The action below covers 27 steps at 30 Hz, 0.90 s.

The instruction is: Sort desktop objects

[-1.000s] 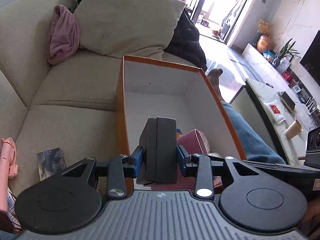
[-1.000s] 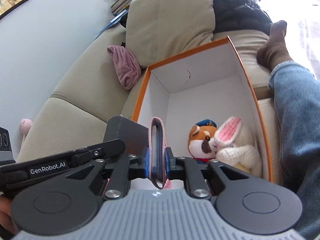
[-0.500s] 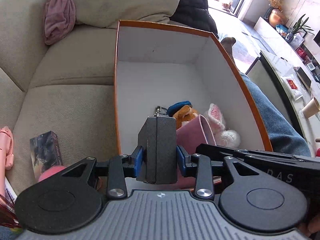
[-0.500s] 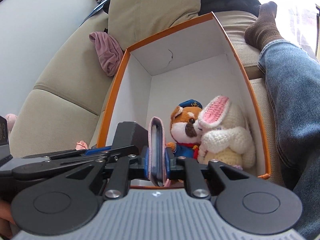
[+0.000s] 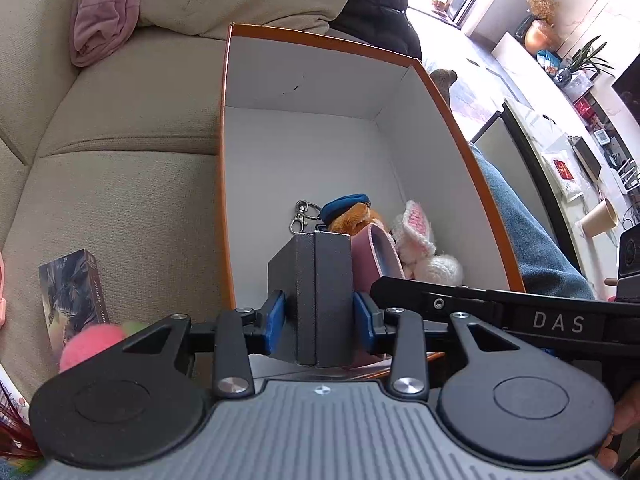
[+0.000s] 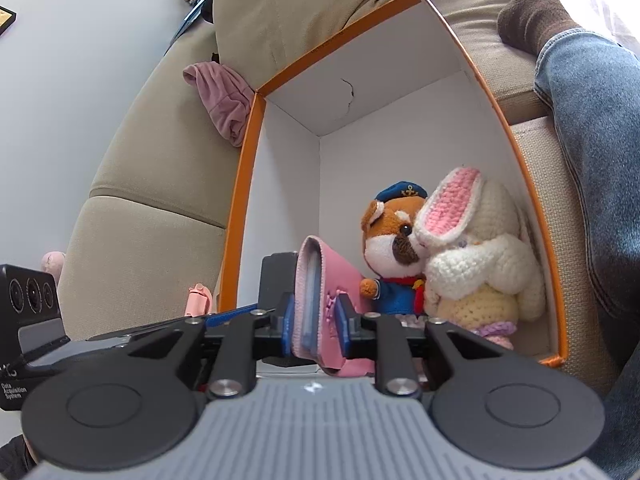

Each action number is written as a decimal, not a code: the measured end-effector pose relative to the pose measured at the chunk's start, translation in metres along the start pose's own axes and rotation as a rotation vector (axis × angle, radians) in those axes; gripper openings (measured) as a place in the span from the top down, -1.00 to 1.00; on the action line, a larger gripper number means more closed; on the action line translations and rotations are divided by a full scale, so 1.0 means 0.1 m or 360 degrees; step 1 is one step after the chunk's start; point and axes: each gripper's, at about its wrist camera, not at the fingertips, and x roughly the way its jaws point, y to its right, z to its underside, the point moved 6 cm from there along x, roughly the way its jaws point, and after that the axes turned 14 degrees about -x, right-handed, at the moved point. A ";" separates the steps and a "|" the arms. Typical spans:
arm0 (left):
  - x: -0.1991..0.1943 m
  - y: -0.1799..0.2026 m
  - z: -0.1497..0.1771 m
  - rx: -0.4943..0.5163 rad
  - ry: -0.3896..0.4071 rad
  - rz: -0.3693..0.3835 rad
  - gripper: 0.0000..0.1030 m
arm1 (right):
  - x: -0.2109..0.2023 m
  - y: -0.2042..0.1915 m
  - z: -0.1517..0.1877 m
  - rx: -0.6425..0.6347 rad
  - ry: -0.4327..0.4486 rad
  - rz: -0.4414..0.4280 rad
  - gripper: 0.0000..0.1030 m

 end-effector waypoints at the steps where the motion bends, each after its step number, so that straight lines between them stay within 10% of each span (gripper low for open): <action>1: -0.01 -0.01 0.00 -0.0009 -0.0009 0.0004 0.17 | 0.01 -0.01 0.00 -0.0002 -0.0003 0.0002 0.52; 19: -0.07 -0.08 0.05 -0.0087 -0.0123 0.0221 0.06 | 0.05 -0.12 -0.03 -0.0053 -0.0032 0.0082 0.51; 27: -0.42 -0.16 0.00 -0.0106 0.0108 0.0277 0.06 | 0.08 -0.17 -0.05 -0.0057 -0.0033 0.0087 0.57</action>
